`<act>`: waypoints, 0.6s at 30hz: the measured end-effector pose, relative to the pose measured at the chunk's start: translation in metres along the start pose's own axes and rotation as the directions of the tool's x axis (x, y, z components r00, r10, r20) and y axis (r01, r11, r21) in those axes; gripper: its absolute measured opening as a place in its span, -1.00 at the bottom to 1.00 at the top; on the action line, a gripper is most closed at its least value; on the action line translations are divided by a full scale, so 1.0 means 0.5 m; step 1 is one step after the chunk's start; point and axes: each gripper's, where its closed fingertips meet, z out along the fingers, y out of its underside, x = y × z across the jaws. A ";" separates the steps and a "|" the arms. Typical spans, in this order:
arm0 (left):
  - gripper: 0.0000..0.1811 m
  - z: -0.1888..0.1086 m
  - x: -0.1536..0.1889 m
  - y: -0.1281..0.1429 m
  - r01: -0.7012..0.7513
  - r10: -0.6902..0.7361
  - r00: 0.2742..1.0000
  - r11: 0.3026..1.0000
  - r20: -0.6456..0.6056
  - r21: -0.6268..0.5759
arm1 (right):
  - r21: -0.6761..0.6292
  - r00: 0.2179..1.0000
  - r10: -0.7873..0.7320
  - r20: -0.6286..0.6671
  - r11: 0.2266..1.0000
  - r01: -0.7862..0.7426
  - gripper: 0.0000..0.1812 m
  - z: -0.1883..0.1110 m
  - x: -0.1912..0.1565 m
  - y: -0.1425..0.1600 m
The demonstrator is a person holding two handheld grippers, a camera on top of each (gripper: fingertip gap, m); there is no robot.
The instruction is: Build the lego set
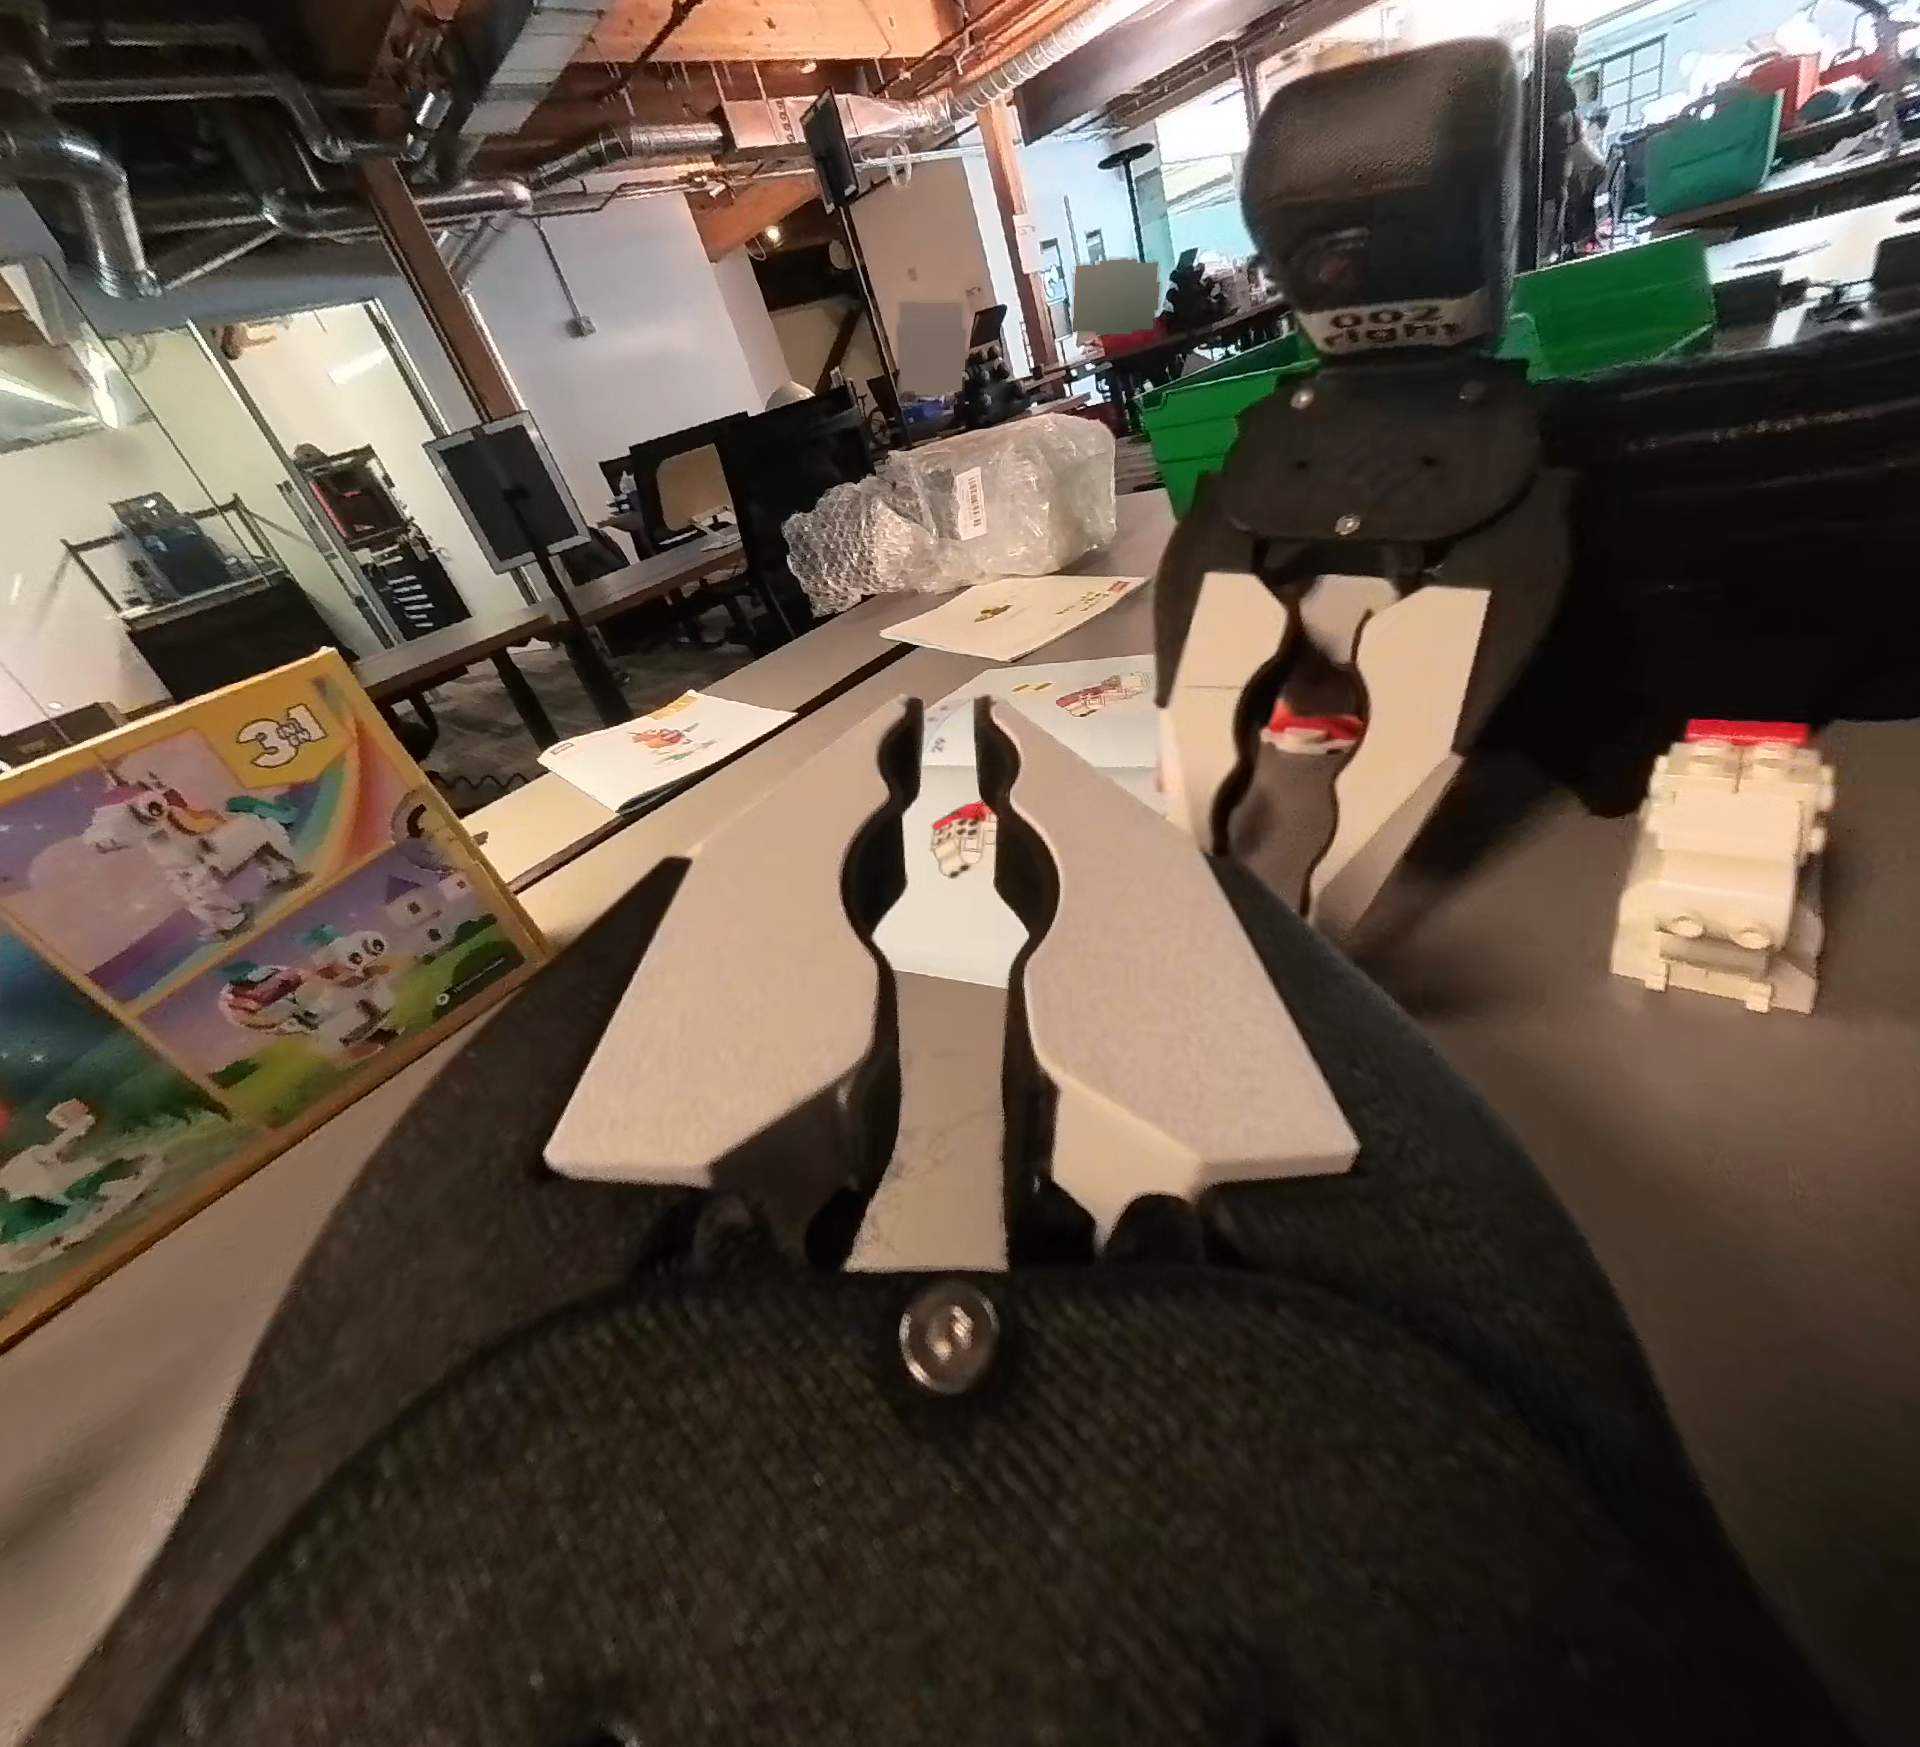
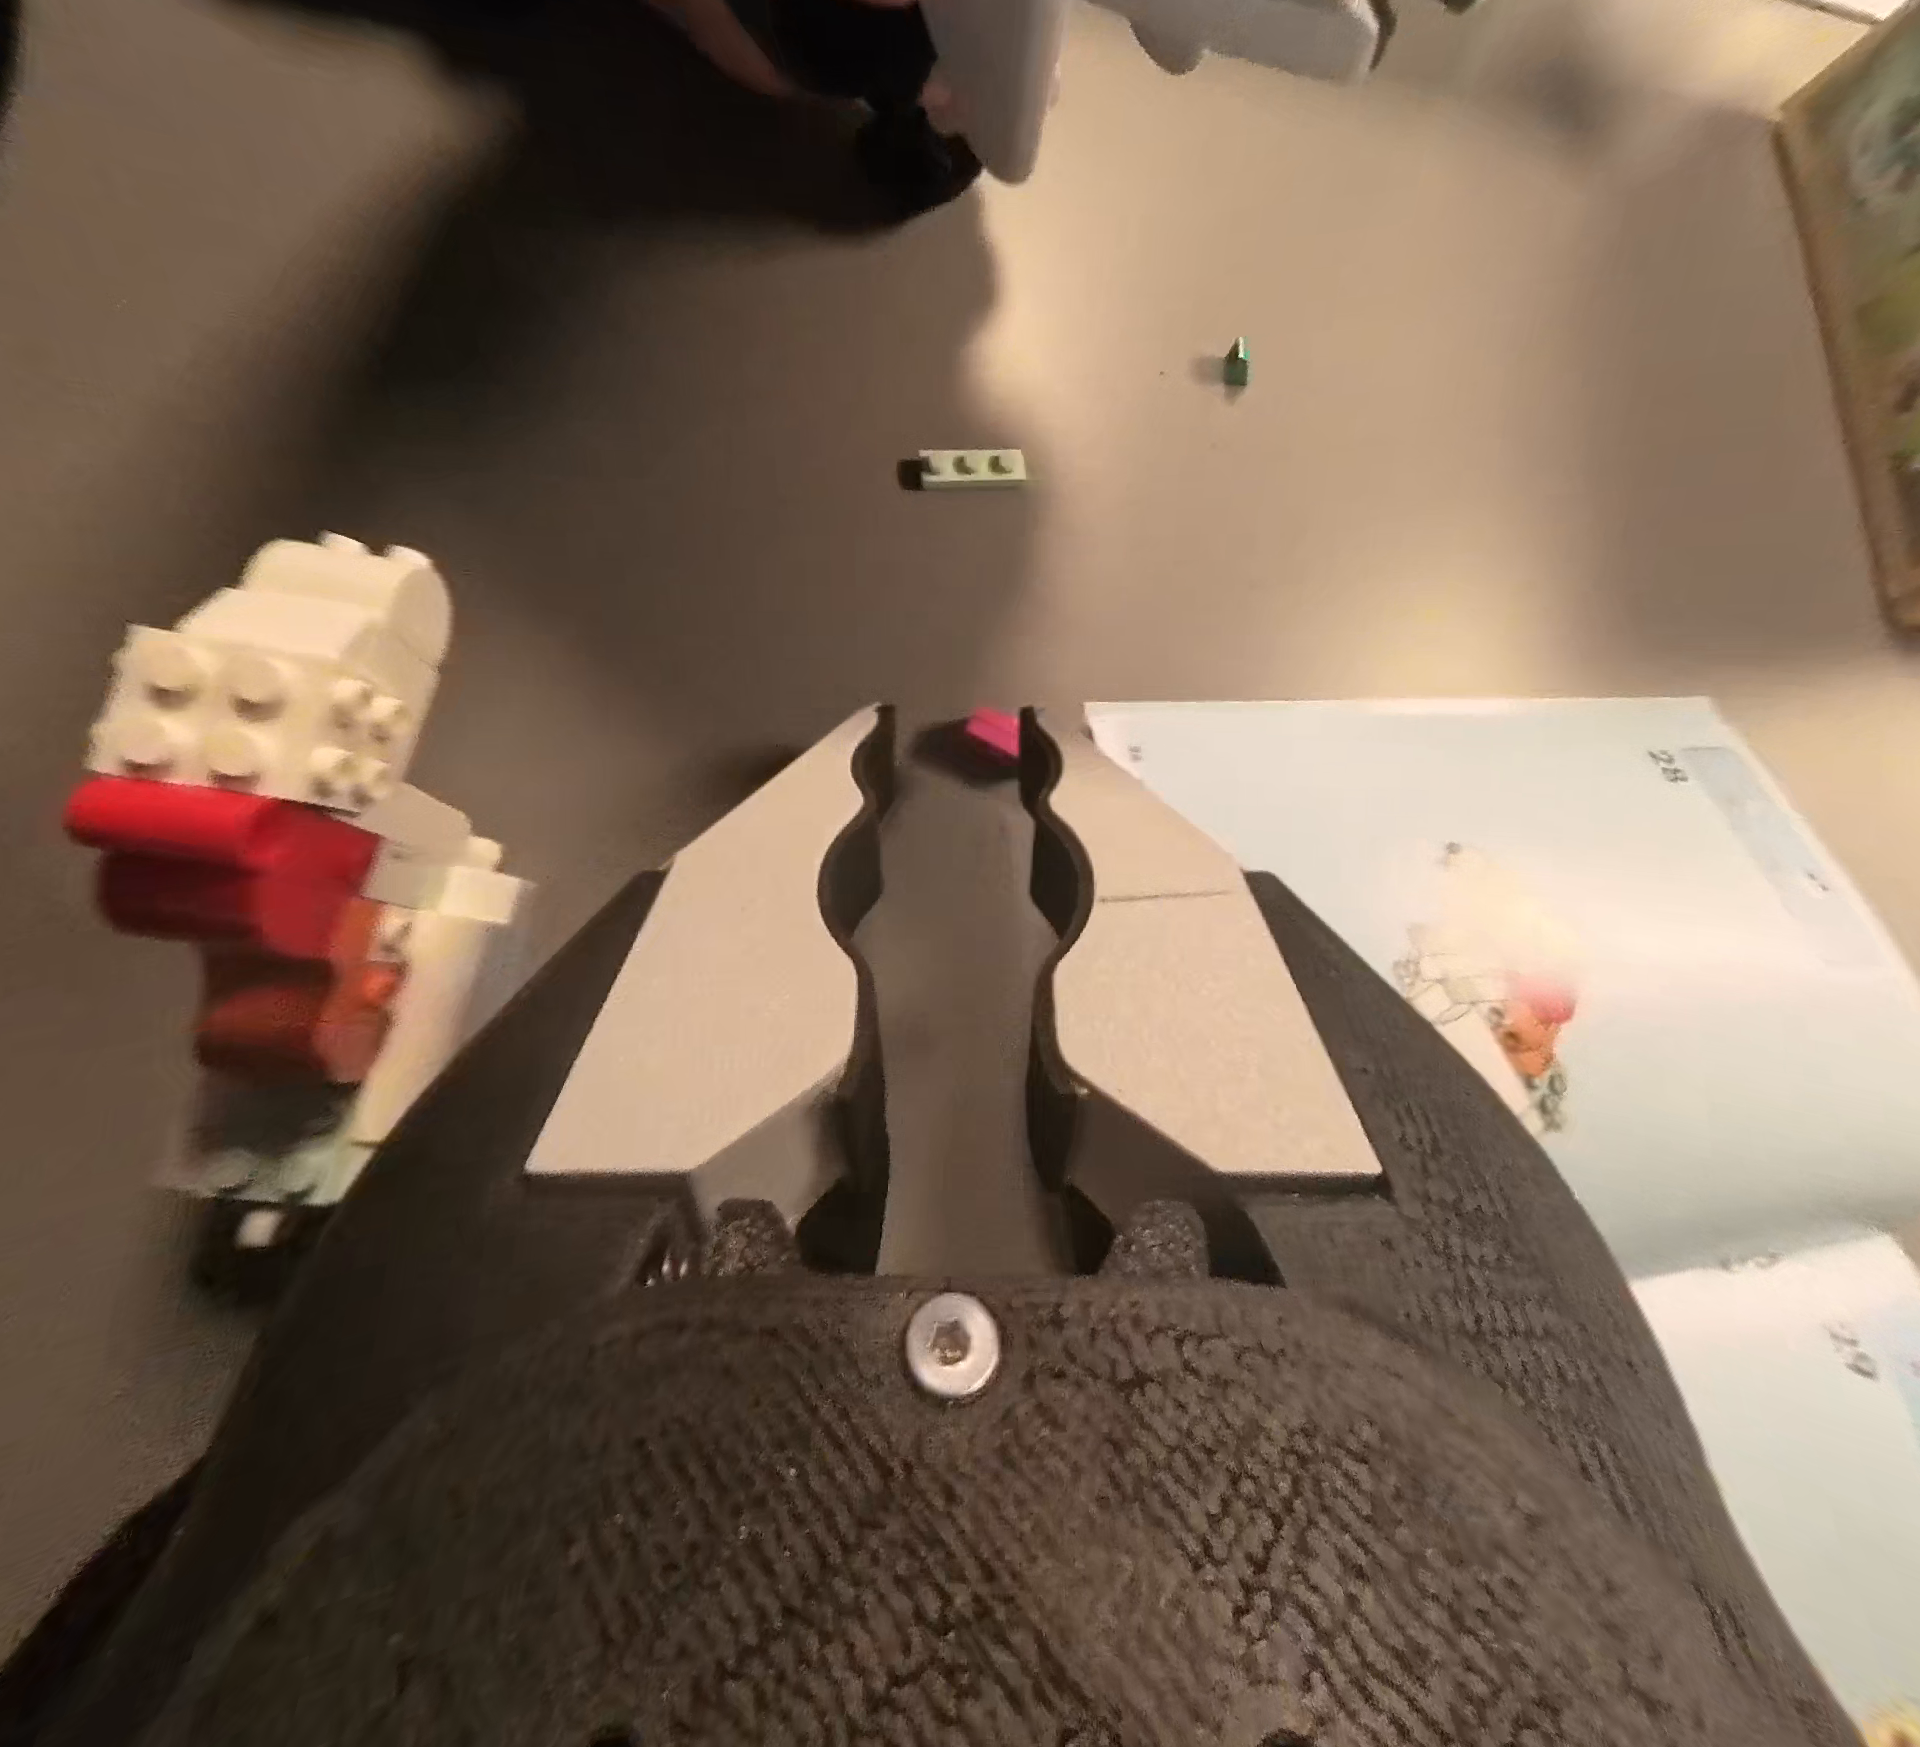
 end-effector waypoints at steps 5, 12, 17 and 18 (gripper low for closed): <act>-0.91 0.000 -0.001 0.001 0.008 -0.008 1.000 1.000 -0.006 0.002 | -0.016 0.997 0.008 0.073 1.000 -0.007 -0.71 0.021 0.012 0.009; -0.90 0.004 0.006 0.004 0.005 -0.005 1.000 1.000 -0.022 -0.007 | -0.044 0.987 0.060 0.152 0.998 -0.054 -0.82 -0.004 -0.007 0.024; -0.90 0.006 0.008 0.005 0.005 -0.006 1.000 1.000 -0.030 -0.009 | -0.015 0.988 0.072 0.138 0.997 -0.070 -0.88 0.002 0.002 0.020; -0.90 0.006 0.009 0.005 0.005 -0.006 0.999 1.000 -0.031 -0.008 | -0.022 0.988 0.069 0.135 0.998 -0.066 -0.90 0.004 0.002 0.022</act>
